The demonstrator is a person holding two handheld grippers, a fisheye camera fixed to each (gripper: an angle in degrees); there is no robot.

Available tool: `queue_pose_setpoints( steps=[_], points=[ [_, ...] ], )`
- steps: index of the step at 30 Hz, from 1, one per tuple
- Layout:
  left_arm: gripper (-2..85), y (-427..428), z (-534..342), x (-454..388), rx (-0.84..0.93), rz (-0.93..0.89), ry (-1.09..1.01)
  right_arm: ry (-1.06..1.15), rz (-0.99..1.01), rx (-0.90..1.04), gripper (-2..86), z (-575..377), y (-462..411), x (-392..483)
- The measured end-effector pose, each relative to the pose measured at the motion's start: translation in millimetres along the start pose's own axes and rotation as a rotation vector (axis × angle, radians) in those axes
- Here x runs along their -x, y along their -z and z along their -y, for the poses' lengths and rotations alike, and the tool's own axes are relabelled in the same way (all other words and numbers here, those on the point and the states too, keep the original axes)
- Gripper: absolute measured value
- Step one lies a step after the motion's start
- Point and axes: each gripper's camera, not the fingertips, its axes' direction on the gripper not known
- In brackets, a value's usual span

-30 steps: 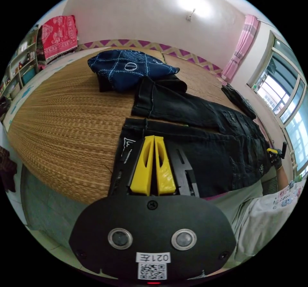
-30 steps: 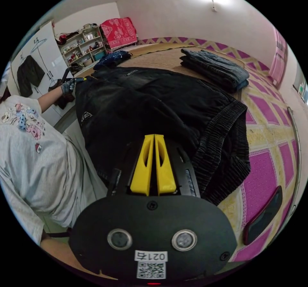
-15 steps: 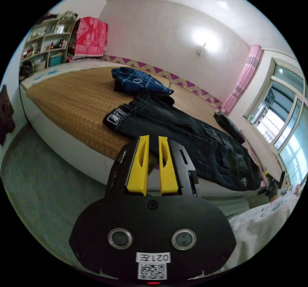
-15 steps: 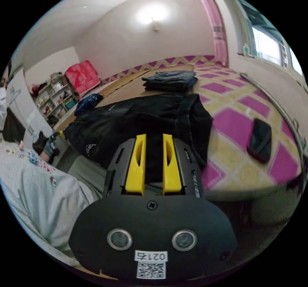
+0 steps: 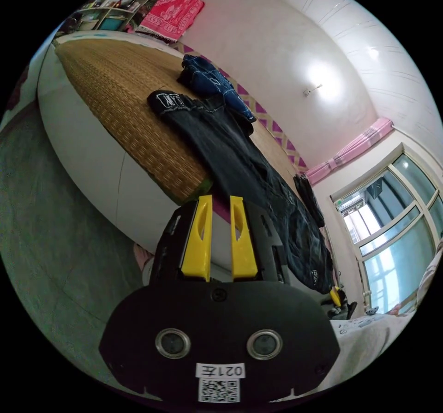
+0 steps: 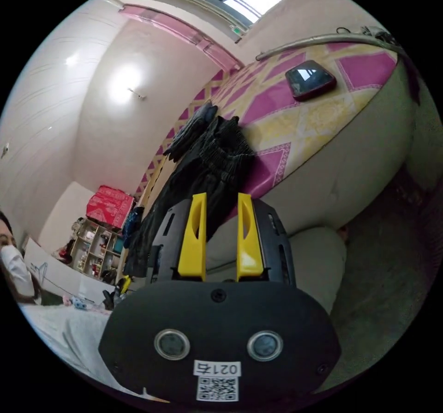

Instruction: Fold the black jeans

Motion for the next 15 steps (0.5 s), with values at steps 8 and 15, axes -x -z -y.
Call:
queue_pose_setpoints(
  steps=[8, 15],
  points=[
    [5.9, 20.8, -2.7, 3.7, 0.014, 0.011, 0.013, -0.214, 0.160, 0.104, 9.0, 24.8, 10.5, -30.7],
    [5.7, 24.5, -4.8, 7.6, 0.024, -0.003, 0.039, -0.233, 0.256, 0.159, 9.4, 38.8, -6.6, -30.4]
  ],
)
